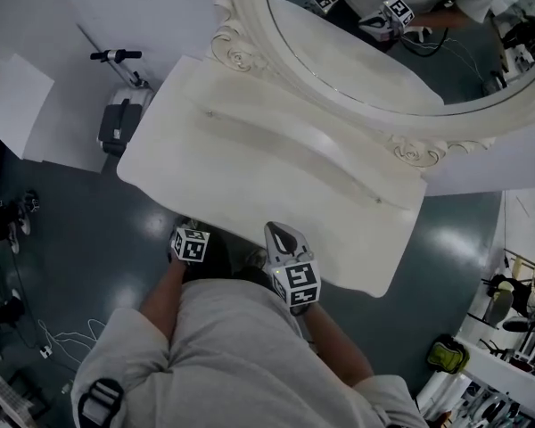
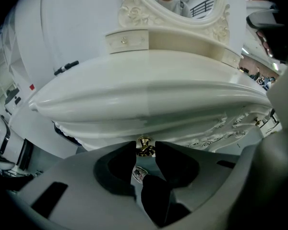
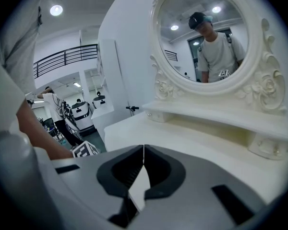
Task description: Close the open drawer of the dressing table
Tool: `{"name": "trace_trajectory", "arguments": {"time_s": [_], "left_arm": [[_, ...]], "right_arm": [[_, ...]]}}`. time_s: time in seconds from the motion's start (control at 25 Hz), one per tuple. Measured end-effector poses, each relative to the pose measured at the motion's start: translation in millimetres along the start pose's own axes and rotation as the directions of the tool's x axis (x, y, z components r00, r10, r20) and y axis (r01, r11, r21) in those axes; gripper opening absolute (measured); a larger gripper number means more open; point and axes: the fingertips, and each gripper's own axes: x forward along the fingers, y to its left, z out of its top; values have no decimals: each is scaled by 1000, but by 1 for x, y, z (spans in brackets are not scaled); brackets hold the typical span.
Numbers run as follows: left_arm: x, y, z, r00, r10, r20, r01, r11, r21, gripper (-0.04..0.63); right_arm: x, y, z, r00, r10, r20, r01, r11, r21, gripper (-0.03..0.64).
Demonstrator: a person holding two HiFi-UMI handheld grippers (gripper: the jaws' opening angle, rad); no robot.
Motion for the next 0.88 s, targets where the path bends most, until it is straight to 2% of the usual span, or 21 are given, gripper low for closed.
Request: {"name": "trace_trajectory", "arguments": {"time_s": [0.16,0.32,0.48,0.72,0.76,0.84,0.88], "left_arm": [[1,-1,-2,998,-70,4,70,995,-75,129],[-2,-1,0,998,-59,9,59,998,-16,130],[-17,-3,-6,999,-48,7,48,999,-14,135],[-48,19,-7,999,7,49,-8,1000,19,130],[-56,22,-8,998,14,54,-16,999,30,115],[-74,25,-7,996,35,84,-39,998,55,37],[-84,25,-3,993,40,110,-47,997,65,31]], "right_arm": [[-1,-2,-2,1000,-2,-2,2,1000,0,15],[-2,-2,-5,1000,-2,0,2,1000,-4,15],[-5,3,-7,1000,17,-5,-17,1000,-22,16],[-8,13,-7,999,43,1,-43,998,-49,16],[-9,15,-7,999,46,3,-46,998,-52,16],[-11,18,-6,999,52,12,-51,997,-58,16],[-11,19,-5,998,54,18,-53,997,-61,16]]}}
